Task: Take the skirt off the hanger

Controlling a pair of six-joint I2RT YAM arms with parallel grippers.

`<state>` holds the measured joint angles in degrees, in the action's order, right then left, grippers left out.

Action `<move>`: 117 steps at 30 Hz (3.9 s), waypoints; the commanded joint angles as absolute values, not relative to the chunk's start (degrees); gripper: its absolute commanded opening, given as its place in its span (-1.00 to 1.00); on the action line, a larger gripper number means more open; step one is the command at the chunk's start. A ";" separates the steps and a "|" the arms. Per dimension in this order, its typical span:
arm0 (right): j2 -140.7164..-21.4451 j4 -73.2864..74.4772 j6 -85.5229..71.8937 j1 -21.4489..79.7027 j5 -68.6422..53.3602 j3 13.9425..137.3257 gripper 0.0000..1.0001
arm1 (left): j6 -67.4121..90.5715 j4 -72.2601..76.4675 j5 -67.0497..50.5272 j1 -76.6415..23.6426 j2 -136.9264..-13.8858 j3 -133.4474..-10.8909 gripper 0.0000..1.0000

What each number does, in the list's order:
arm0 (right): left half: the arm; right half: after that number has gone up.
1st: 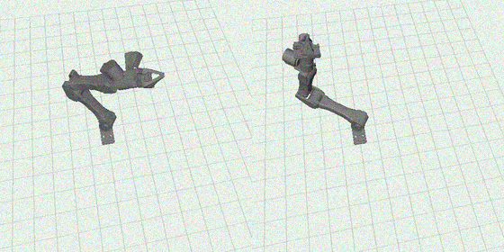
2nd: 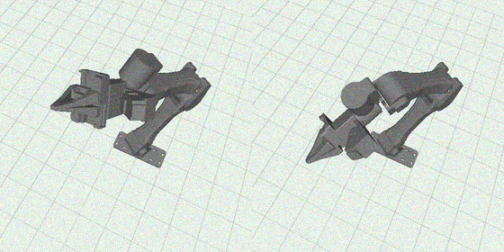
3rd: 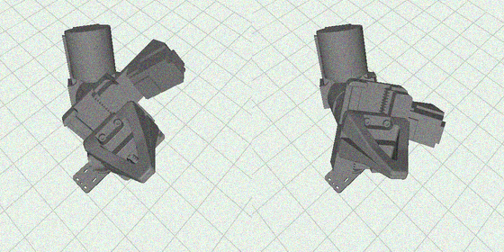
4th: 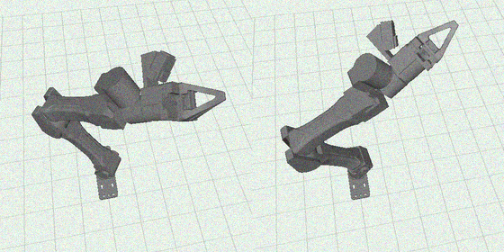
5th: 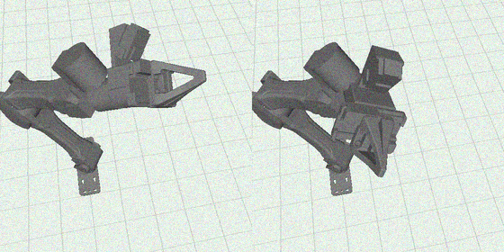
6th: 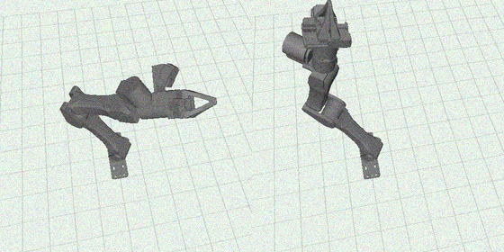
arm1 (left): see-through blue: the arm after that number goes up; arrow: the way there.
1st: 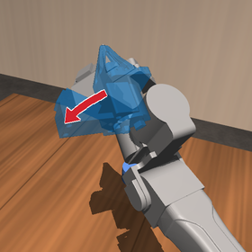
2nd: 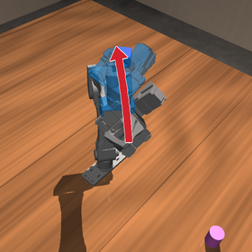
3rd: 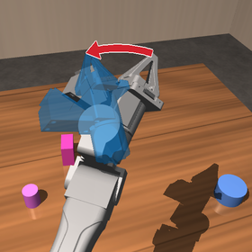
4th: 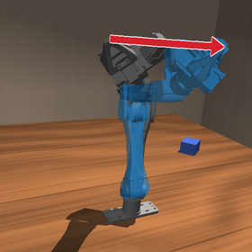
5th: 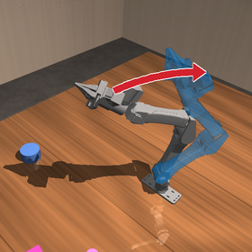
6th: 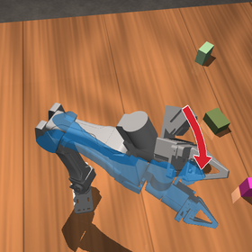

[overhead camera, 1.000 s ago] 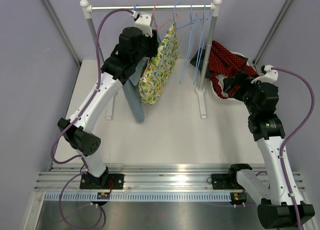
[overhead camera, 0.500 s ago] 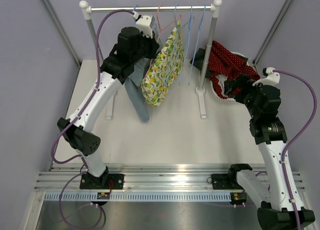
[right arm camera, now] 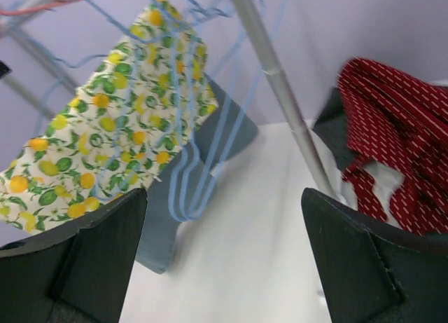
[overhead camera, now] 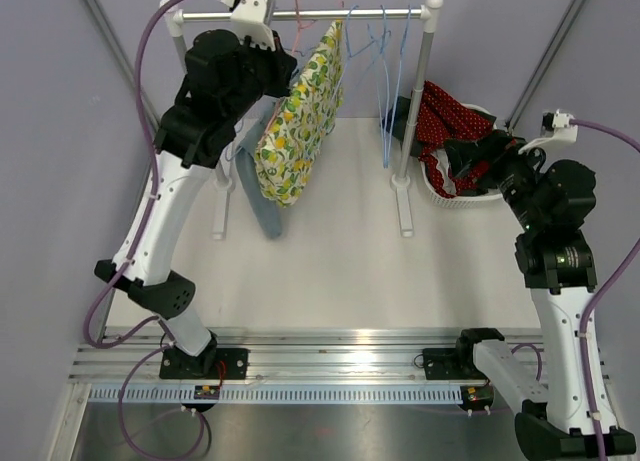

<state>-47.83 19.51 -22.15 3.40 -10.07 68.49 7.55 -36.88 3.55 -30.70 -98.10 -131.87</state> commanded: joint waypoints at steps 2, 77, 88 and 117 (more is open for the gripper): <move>-54.39 13.28 -23.02 3.78 -26.87 77.59 0.99 | 7.38 -35.07 5.62 -31.72 -90.54 -134.65 -1.00; -58.42 12.40 18.44 55.46 52.55 97.46 -1.00 | 6.68 -32.16 20.57 -38.41 -63.28 -101.25 -1.00; -72.85 26.62 6.34 27.01 31.50 112.66 -1.00 | 2.30 -35.33 21.17 -41.22 -65.74 -105.38 -1.00; -119.28 13.30 -13.88 -2.90 6.51 114.85 0.80 | -11.33 -34.80 31.72 -44.21 -93.32 -129.43 -1.00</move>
